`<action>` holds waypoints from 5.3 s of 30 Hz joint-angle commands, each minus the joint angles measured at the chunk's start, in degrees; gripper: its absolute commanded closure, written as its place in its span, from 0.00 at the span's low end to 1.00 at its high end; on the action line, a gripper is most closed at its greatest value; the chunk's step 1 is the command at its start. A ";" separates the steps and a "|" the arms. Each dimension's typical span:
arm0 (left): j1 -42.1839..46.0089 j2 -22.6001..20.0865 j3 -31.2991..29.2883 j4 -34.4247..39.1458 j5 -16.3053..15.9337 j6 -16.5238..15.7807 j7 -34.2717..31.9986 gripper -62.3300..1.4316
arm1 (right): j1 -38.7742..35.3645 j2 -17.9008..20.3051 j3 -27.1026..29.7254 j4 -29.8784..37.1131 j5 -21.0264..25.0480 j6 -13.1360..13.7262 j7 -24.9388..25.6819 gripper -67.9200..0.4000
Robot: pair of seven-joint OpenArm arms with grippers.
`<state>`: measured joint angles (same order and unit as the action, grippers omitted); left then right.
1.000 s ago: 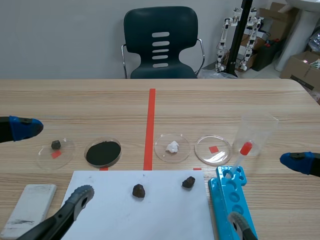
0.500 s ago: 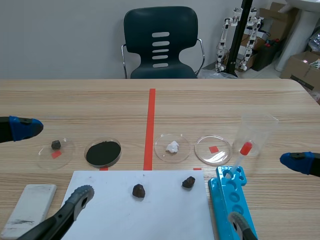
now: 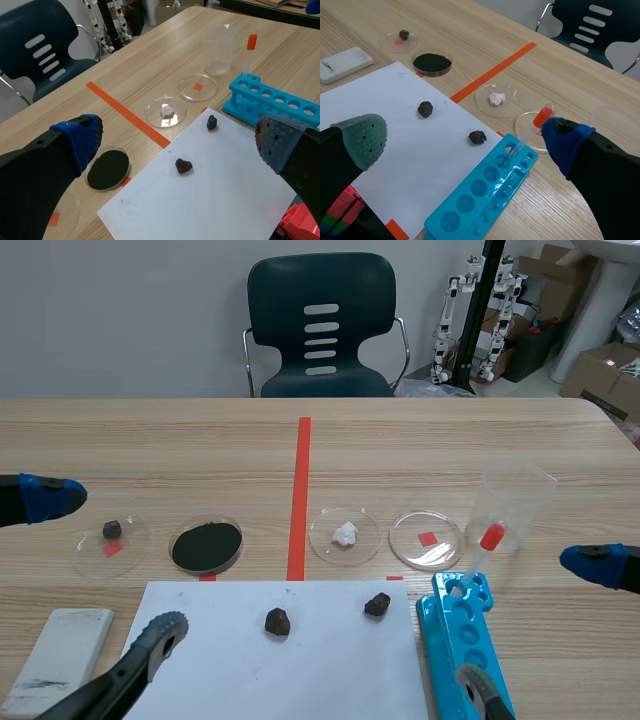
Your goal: Pick up the middle mineral with the left hand
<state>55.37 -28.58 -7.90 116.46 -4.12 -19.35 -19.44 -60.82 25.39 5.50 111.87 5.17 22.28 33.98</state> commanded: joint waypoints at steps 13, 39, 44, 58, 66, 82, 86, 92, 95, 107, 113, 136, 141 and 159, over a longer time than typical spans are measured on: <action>-12.55 0.09 9.46 0.07 -8.44 2.97 27.65 0.00 | 0.02 0.00 0.04 0.68 0.59 0.02 0.83 0.04; -45.92 5.05 35.91 -14.69 -26.27 50.40 62.75 0.00 | 0.02 0.00 0.04 0.68 0.59 0.02 0.83 0.04; -48.85 6.64 39.71 -16.26 -24.92 57.29 64.08 0.00 | 0.02 0.00 0.04 0.68 0.59 0.02 0.83 0.04; -55.23 12.70 46.95 -25.70 -24.85 60.35 66.01 0.00 | 0.02 0.00 0.04 0.68 0.59 0.02 0.81 0.04; -58.45 15.89 47.23 -32.70 -24.79 60.30 66.03 0.00 | 0.02 0.00 0.04 0.68 0.59 0.02 0.83 0.04; -60.33 21.14 47.23 -41.40 -18.84 57.66 66.05 0.00 | 0.02 0.00 0.04 0.68 0.59 0.02 0.83 0.04; -60.33 21.24 47.23 -42.38 -18.71 57.31 66.01 0.00 | 0.02 0.00 0.04 0.68 0.59 0.02 0.83 0.04; -60.33 21.68 47.23 -42.62 -18.05 57.09 66.01 0.08 | 0.02 0.00 0.04 0.68 0.59 0.02 0.83 0.04; -60.33 22.23 47.23 -42.66 -17.00 56.41 66.27 0.14 | 0.02 0.00 0.04 0.68 0.59 0.02 0.83 0.04; -60.35 22.23 47.23 -42.73 -16.52 55.58 66.45 0.33 | 0.02 0.00 0.04 0.68 0.59 0.02 0.83 0.04; -60.48 23.17 47.23 -44.15 -15.76 54.75 66.47 0.33 | 0.02 0.00 0.04 0.68 0.59 0.02 0.83 0.04; -60.96 23.78 47.21 -45.79 -15.76 54.12 66.45 0.80 | 0.02 0.00 0.04 0.68 0.59 0.02 0.83 0.04; -60.72 23.45 47.21 -43.63 -15.72 54.12 66.45 0.80 | 0.02 0.00 0.04 0.68 0.59 0.02 0.83 0.04; -50.40 8.00 43.69 -24.90 -14.25 54.10 53.42 0.80 | 0.02 0.00 0.04 0.68 0.59 0.02 0.83 0.04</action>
<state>4.64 -20.12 36.64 90.00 -18.92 34.68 35.35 -60.82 25.39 5.50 111.87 5.17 22.28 33.98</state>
